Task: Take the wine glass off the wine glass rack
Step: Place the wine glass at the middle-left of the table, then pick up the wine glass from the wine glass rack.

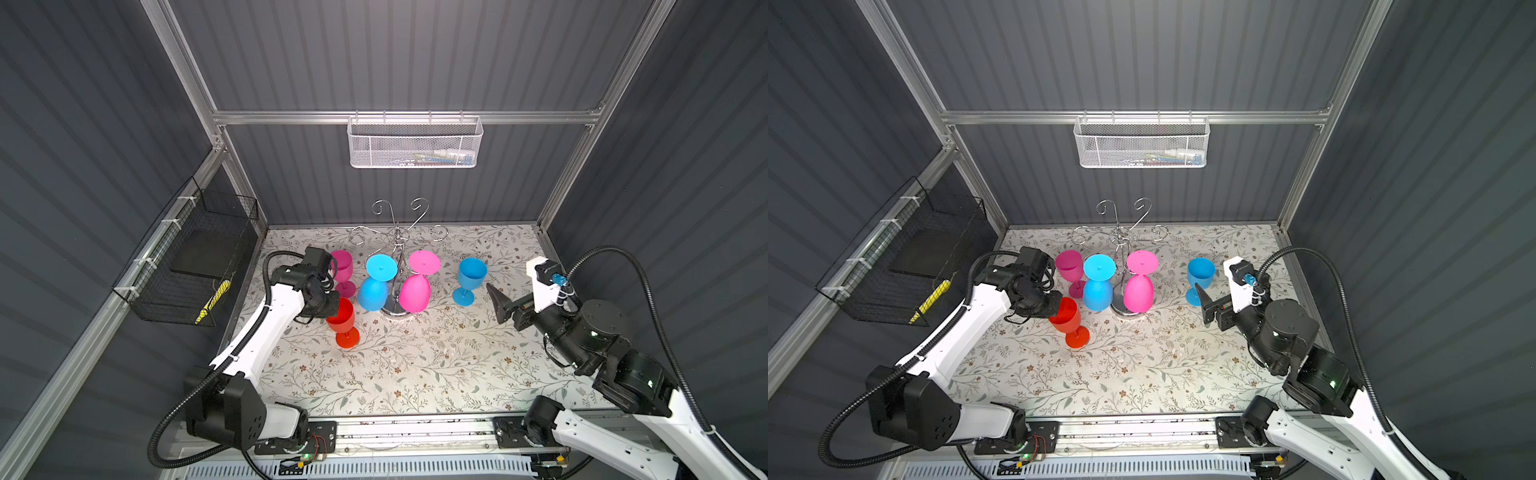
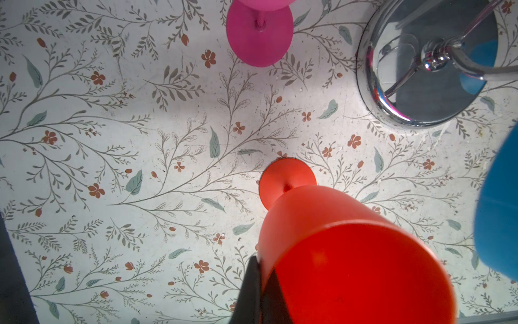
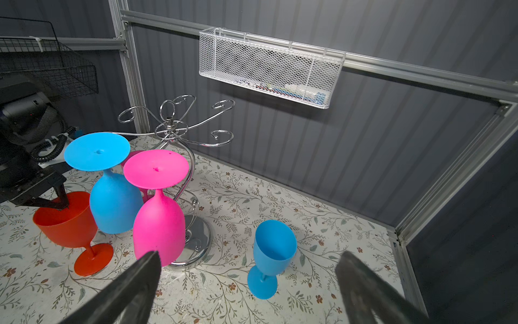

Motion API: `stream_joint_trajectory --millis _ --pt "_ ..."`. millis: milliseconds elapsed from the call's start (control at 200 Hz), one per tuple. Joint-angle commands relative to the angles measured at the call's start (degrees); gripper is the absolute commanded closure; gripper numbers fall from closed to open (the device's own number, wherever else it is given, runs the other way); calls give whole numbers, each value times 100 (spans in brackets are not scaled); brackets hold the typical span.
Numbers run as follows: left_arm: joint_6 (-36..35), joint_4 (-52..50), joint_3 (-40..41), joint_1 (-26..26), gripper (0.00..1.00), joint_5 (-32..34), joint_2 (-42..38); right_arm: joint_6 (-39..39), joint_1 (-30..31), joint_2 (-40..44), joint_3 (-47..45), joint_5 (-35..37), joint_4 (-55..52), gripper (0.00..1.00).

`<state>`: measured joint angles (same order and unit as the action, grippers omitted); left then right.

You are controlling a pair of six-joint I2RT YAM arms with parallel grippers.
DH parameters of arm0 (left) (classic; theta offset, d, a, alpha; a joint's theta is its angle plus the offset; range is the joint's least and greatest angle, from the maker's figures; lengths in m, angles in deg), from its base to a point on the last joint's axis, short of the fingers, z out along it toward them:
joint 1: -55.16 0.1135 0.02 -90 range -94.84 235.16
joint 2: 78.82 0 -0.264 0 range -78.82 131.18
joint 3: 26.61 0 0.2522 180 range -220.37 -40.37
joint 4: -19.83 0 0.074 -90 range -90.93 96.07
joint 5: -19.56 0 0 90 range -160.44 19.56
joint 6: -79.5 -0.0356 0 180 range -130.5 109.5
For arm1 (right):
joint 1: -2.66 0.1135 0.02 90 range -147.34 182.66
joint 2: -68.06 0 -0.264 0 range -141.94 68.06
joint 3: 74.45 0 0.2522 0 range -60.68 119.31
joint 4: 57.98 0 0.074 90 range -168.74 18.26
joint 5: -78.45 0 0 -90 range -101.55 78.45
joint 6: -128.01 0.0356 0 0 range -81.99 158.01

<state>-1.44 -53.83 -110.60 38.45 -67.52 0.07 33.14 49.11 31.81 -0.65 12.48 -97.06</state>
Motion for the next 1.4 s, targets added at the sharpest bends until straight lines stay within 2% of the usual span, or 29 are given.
stream_joint_trajectory --millis 0,115,255,330,485,540,685,890,1121,1261,1396 --pt "-159 -66 -164 10 97 -125 25 110 13 -3 137 58 -59 1" --pt "-155 -71 -170 10 80 -115 21 139 13 -41 164 40 -96 1" --pt "-142 -88 -226 11 48 -134 17 314 4 -170 349 38 -358 1" --pt "-108 -105 -287 13 35 -127 -15 455 -5 -302 515 90 -605 1" --pt "48 -179 -558 19 19 -62 -260 1322 -194 -682 953 197 -1238 1" --pt "129 -206 -656 19 15 -34 -400 1432 -276 -842 1082 39 -1424 1" --pt "368 -216 -850 18 12 249 -865 1808 -672 -1288 1336 -964 -1650 1" --pt "558 145 -641 19 8 468 -1726 2830 -1806 -1335 932 -3166 -704 1" --pt "663 1150 -144 19 5 74 -2555 4173 -2352 -1553 544 -5087 270 14" --pt "772 1756 228 18 4 -61 -3005 5046 -2450 -1723 203 -5826 1205 22" --pt "857 2130 452 19 1 -94 -3320 5688 -2469 -1869 -45 -6024 1759 31"
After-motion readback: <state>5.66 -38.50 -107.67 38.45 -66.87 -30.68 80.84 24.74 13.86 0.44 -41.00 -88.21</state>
